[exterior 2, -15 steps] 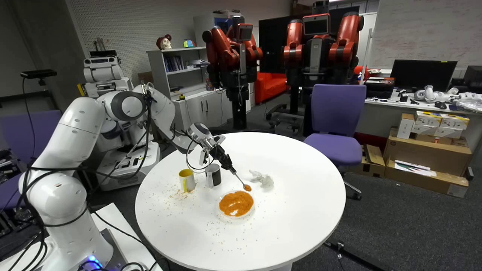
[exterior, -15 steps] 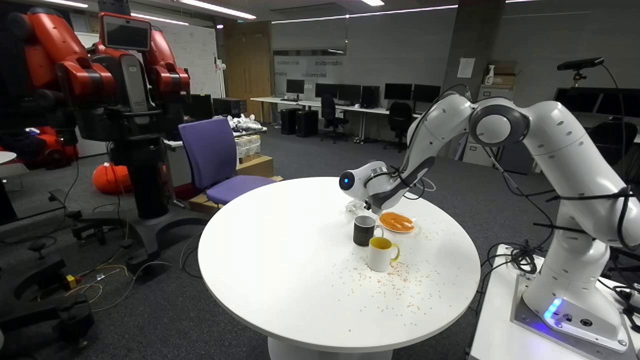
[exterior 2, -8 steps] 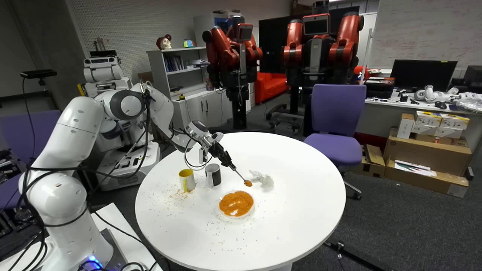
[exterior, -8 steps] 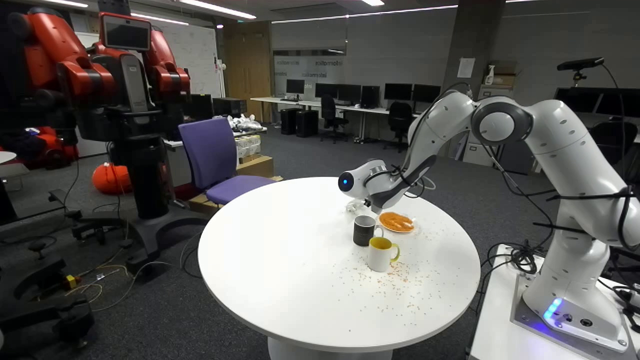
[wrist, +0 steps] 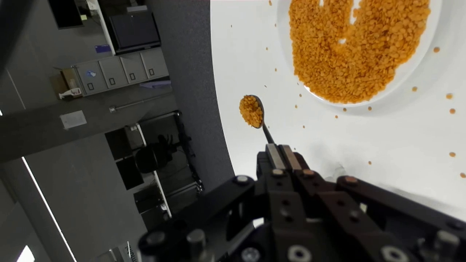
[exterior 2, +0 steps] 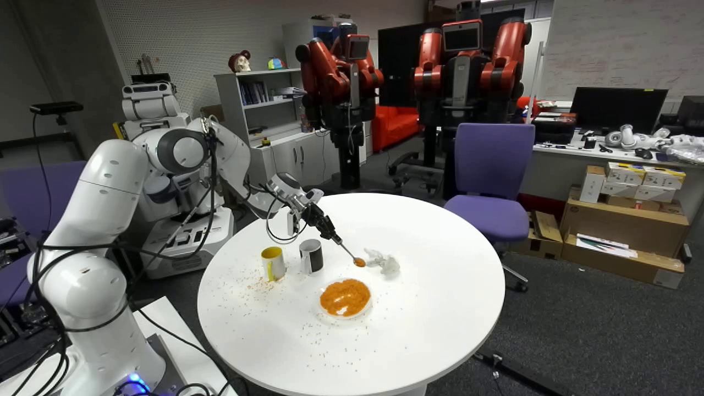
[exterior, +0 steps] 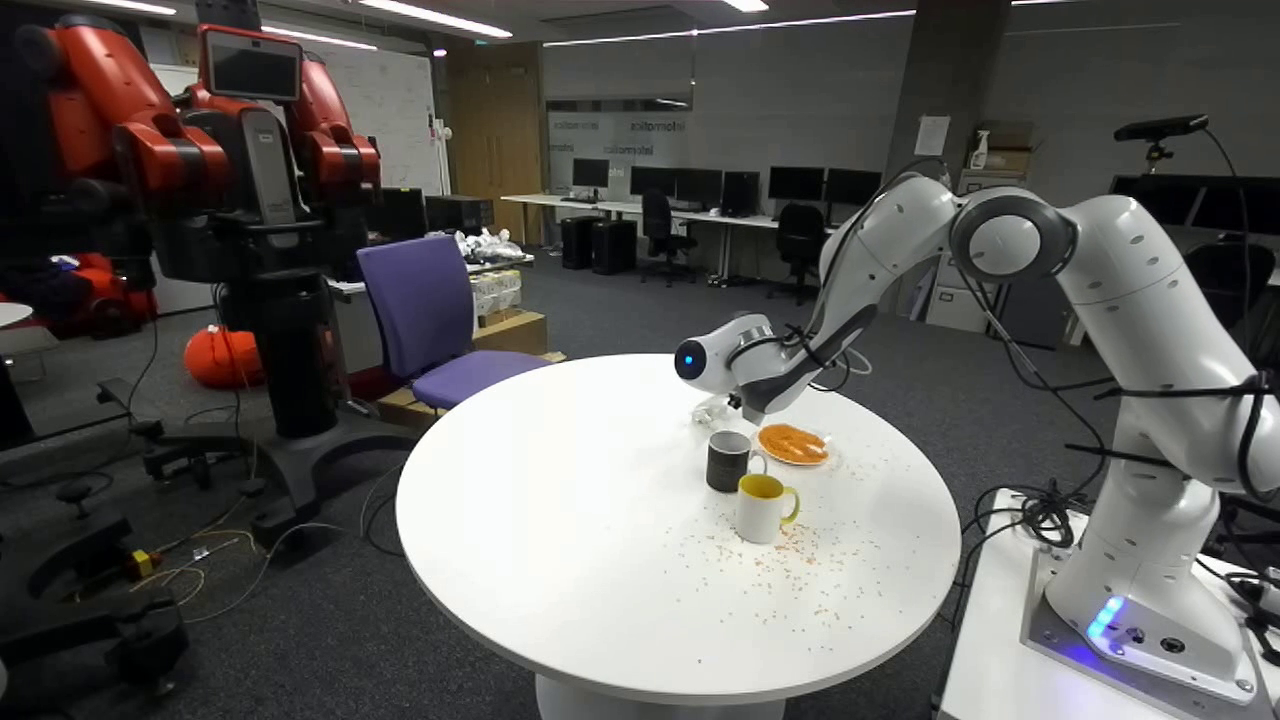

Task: Use the spoon to take some of the contents of the bowl and place in the cup

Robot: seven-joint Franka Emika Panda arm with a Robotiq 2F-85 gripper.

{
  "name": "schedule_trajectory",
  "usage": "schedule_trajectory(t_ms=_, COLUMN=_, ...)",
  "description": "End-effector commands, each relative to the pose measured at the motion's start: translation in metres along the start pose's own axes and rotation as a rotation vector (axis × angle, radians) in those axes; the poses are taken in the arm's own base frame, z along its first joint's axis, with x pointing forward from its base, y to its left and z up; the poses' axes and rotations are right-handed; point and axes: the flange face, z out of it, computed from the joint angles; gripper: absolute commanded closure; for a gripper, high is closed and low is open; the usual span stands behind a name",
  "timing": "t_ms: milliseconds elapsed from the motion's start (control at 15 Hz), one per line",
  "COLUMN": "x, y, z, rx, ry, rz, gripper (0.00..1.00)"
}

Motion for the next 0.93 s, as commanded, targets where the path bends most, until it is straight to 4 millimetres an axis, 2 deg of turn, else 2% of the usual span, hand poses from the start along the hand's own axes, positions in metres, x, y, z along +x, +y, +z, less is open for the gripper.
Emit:
schedule_trajectory(t_ms=0, x=-0.011, y=0.021, z=-0.012, rx=-0.035, ry=0.020, rz=0.014, gripper=0.99)
schedule_trajectory(t_ms=467, x=-0.016, y=0.035, z=-0.029, rx=-0.076, ry=0.001, rz=0.010, gripper=0.99)
schedule_trajectory(t_ms=867, x=-0.021, y=0.048, z=-0.052, rx=-0.112, ry=-0.022, rz=-0.010, gripper=0.99)
